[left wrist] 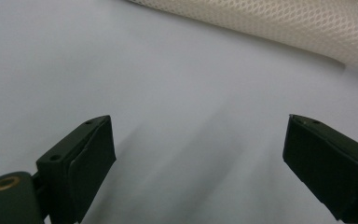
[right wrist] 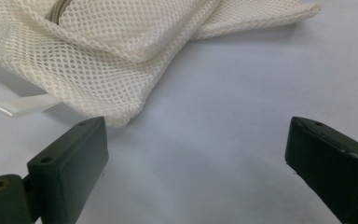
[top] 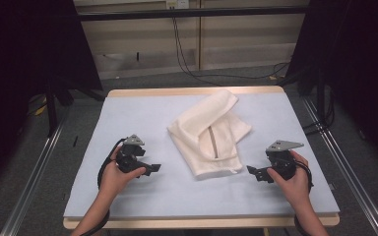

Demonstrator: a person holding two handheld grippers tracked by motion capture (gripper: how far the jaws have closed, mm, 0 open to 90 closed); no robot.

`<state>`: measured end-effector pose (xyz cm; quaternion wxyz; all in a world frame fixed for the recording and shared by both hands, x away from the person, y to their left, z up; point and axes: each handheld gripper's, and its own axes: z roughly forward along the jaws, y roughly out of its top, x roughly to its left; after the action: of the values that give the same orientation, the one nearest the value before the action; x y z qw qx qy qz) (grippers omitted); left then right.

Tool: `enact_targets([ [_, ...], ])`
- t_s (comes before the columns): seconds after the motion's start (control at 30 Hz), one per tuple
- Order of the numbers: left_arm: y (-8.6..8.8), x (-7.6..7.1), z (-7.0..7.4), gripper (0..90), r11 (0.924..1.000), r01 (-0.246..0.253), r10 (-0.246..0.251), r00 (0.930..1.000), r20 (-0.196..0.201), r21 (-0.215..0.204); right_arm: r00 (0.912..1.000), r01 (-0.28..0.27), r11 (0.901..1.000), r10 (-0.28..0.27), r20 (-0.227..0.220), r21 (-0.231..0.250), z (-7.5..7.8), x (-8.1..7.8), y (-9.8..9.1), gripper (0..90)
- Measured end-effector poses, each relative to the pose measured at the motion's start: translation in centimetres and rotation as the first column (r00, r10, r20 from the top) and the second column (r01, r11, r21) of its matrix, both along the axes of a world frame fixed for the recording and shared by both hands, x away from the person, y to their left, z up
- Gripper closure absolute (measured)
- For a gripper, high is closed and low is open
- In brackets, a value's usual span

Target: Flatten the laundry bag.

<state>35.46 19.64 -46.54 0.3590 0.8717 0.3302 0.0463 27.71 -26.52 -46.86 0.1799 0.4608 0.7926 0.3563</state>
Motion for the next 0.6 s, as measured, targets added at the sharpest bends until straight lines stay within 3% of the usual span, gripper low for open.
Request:
enact_targets([
  [0.23,-0.6,0.1,0.3,9.0,0.9999,0.014,-0.014,0.9999,0.008,0.003,0.9999,-0.012,0.9999,0.012,0.003,0.0,0.1,0.1,0.4,5.0],
  [0.37,-0.9,0.1,0.2,9.1,0.9998,0.018,-0.018,0.9998,0.005,0.001,0.9999,-0.01,0.9995,0.01,0.008,0.031,0.3,0.4,0.7,5.4],
  [0.6,-1.6,0.1,0.5,9.5,0.9992,0.039,-0.039,0.9992,0.009,-0.002,0.9997,-0.022,0.9988,0.022,0.014,0.043,0.5,0.9,1.7,7.5],
])
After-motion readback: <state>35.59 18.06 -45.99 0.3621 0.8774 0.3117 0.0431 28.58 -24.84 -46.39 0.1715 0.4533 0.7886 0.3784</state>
